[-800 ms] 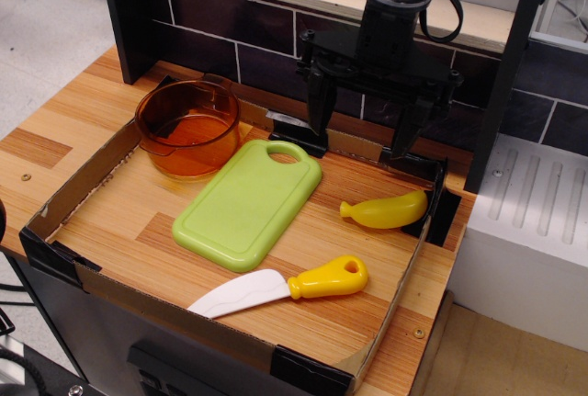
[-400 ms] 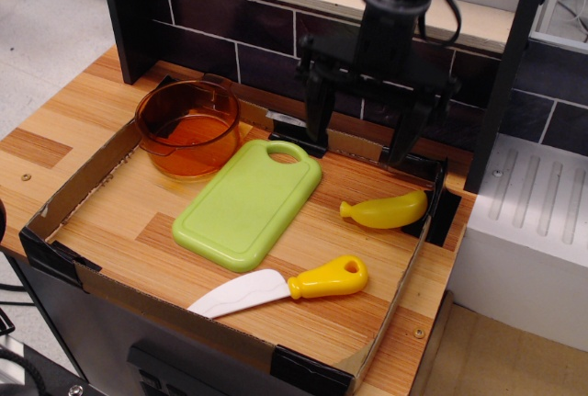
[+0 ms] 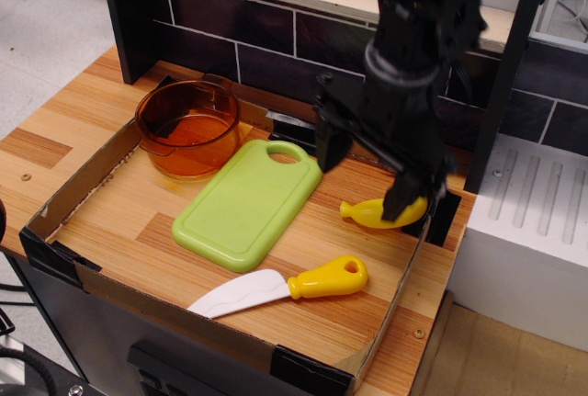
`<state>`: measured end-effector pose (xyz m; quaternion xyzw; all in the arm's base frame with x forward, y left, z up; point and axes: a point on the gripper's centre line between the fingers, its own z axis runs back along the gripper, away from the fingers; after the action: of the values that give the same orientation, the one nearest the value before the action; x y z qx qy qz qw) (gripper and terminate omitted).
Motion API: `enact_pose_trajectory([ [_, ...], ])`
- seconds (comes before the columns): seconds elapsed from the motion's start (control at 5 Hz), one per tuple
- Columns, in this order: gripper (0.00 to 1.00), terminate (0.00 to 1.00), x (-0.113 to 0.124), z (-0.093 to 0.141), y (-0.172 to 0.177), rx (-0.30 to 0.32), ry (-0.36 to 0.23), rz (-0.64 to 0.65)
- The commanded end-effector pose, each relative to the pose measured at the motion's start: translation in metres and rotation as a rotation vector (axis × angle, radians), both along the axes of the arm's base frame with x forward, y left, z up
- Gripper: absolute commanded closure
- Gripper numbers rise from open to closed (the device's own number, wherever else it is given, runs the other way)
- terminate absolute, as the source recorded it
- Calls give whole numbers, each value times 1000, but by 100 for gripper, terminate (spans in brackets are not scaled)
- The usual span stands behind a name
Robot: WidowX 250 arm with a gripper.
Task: Put knife on cutting board
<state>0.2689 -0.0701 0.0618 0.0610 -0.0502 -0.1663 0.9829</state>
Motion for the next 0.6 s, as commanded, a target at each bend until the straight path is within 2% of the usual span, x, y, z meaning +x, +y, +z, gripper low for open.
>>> enact_pose_trajectory([
  [0.0, 0, 0, -26, -9, -6, -39, 15, -314],
  [0.4, 0, 0, -18, -28, 4, -69, 83, -306],
])
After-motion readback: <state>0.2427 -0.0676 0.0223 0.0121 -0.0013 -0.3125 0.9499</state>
